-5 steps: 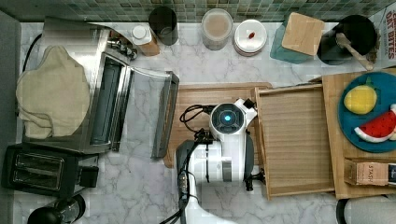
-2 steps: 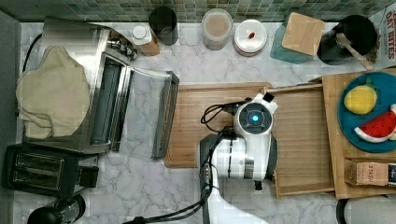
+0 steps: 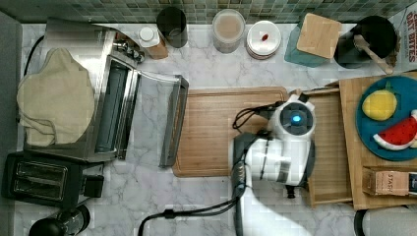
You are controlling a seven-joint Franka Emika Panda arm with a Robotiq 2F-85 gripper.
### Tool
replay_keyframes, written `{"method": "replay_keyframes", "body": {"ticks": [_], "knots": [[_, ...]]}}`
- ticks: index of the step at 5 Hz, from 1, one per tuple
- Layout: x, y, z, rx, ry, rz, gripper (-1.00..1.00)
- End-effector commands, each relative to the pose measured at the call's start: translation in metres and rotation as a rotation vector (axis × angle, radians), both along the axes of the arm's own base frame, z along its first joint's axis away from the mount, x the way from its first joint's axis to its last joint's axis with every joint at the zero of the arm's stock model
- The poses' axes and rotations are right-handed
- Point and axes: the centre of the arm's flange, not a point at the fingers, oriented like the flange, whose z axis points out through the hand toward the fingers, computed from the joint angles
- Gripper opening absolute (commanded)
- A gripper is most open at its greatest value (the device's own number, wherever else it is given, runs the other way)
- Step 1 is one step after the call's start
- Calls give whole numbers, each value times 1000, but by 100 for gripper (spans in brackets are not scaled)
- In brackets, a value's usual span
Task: Close the drawer.
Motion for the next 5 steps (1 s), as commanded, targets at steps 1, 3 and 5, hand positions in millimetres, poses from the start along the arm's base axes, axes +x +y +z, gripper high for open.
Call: {"method": "replay_keyframes", "body": {"ticks": [1,3,5], "knots": [[-37,-275,59,-195,-177,-245,-100],[-42,-268,71,-139,-122,-217,-100],[-42,-268,71,-139,-122,-218,-100]]}}
